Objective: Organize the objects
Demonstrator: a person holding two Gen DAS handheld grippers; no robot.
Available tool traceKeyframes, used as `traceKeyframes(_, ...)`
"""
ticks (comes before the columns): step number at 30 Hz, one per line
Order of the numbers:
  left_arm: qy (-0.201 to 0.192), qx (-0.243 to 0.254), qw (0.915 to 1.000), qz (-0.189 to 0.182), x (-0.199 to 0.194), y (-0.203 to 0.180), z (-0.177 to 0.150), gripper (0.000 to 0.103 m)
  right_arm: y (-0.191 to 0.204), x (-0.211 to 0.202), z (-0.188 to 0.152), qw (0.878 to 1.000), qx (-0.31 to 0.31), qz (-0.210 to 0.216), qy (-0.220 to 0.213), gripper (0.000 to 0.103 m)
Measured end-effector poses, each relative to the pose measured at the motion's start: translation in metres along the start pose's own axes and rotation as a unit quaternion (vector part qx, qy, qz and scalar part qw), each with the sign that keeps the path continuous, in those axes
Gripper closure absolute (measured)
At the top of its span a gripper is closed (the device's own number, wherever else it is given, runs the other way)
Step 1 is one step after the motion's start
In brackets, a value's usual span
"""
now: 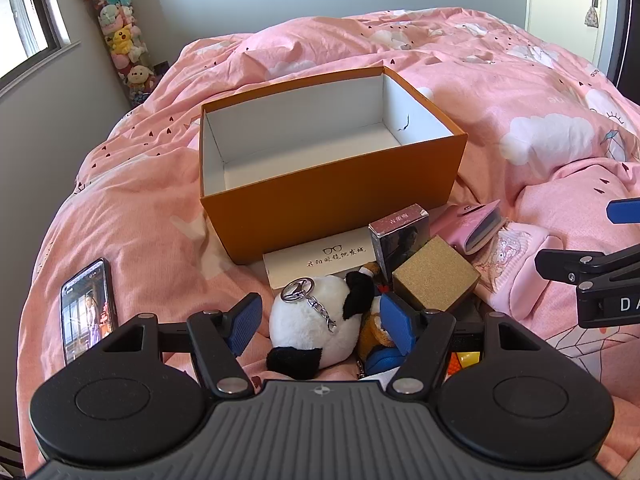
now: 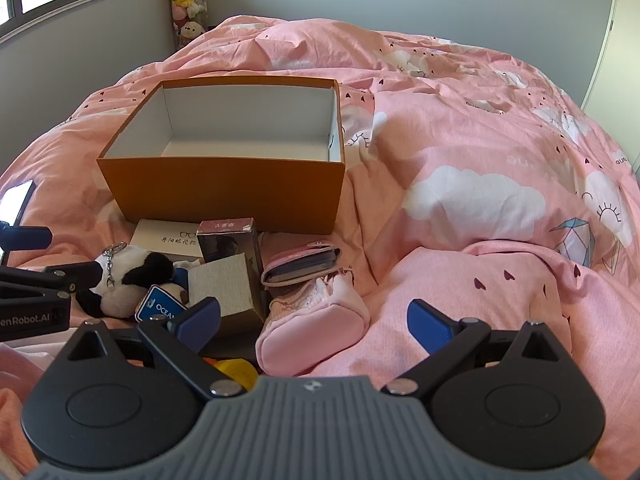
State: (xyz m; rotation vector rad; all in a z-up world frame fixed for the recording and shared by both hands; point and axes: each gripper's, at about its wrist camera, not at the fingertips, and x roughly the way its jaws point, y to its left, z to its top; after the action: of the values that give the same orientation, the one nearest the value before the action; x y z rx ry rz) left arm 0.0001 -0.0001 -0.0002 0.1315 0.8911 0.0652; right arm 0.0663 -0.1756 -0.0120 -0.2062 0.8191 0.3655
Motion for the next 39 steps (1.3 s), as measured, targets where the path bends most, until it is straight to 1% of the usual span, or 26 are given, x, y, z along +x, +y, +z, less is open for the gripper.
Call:
traceKeyframes(14,0.001,0.001,1.0000,0.001,-0.0007,0.0009,0.0002,0.024,-0.0012,-0.0009,0.0007,1.000,-0.001,0.000,0.001,0.003)
traceKeyframes(18,0.001,0.001,1.0000,0.001,-0.0012,0.0005,0.0000,0.024,-0.0023,0.0035,-0.0060,1.000,-0.002,0.000,0.003,0.003)
traceKeyframes(39,0.001,0.002,1.0000,0.003,-0.0012,-0.0003,0.0003,0.024,-0.0021,0.0040,-0.0026,1.000,-0.001,0.000,0.007,0.003)
